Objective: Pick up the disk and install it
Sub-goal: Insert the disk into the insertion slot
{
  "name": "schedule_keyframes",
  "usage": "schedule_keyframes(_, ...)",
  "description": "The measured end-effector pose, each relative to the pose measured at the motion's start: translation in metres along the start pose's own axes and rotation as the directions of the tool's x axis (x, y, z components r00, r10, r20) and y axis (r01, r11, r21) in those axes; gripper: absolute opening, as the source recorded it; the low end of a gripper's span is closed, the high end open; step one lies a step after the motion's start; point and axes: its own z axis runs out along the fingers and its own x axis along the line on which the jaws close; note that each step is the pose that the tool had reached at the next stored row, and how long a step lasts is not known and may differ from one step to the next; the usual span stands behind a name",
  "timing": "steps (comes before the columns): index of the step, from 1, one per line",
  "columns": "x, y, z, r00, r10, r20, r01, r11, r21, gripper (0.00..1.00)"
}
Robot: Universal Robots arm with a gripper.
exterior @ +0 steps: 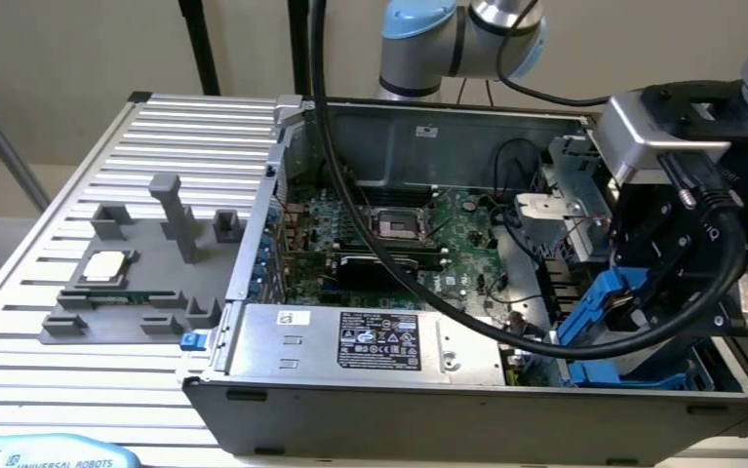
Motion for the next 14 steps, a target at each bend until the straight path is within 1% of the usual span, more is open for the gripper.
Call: schedule_keyframes(14, 0.001, -0.0006, 0.0217, 1.0000, -0.005, 0.0016, 0.005, 1.0000, -0.0008, 0.33)
